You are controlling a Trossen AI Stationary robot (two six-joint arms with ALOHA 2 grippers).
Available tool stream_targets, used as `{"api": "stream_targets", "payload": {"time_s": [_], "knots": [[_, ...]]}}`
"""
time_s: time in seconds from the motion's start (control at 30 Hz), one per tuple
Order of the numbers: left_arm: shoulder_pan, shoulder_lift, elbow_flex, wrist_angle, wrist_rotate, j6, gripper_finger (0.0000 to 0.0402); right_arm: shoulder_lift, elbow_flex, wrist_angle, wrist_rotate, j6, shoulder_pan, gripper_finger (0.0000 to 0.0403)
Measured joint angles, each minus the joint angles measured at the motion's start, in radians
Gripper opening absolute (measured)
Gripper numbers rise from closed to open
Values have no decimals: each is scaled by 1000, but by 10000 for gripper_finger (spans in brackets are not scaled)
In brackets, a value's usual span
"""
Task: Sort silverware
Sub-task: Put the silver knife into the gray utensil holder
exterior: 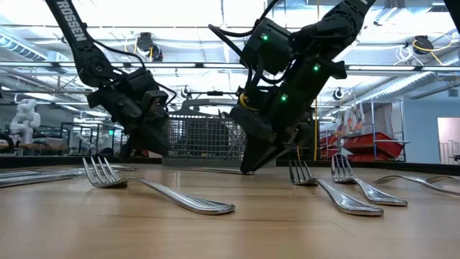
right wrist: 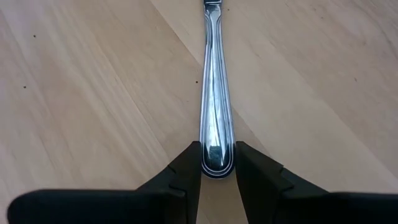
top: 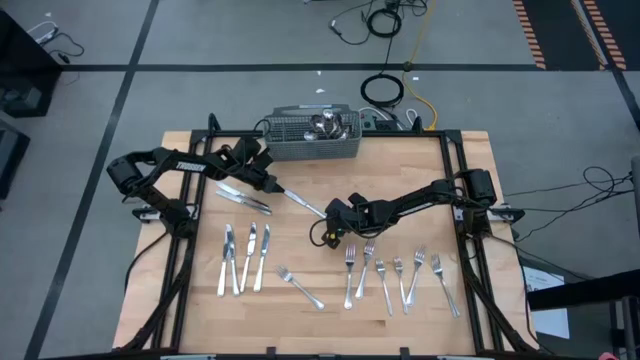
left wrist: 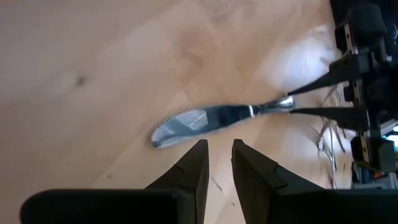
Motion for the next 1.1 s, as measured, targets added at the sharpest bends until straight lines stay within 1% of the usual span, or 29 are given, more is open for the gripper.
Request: {"api": "stream_targets", "payload": {"time_s": [0.1, 0.17, 0.3, 0.43, 0.5, 0.6, 0.73, 0.87, 1.0, 1.1], "knots": [[0, 0, 0, -1, -37, 1, 83, 0, 0, 2, -3, -1, 0, 87], [2, 0, 0, -10, -44, 1, 95, 0, 0, 2, -4, -4, 0, 87], [1, 0, 0, -34, -58, 27, 138, 0, 0, 2, -3, -7, 0, 87], [1, 0, 0, -94, -134, 63, 186, 0, 0, 3, -3, -18, 0, 86], [0, -1, 1, -98, -152, 77, 206, 0, 0, 3, -3, -20, 0, 86], [-1, -1, 2, -86, -160, 46, 227, 0, 0, 3, -3, -22, 0, 86], [-20, 2, 2, -77, -174, 26, 233, 0, 0, 4, -3, -35, 0, 86], [-42, 33, 4, -49, -176, -19, 233, 0, 0, 5, -3, -39, 0, 86], [-55, 64, 5, -18, -129, -51, 233, 0, 0, 4, -3, -43, 0, 86], [-61, 66, 6, -22, -122, -51, 233, 0, 0, 4, -3, -43, 0, 86]]}}
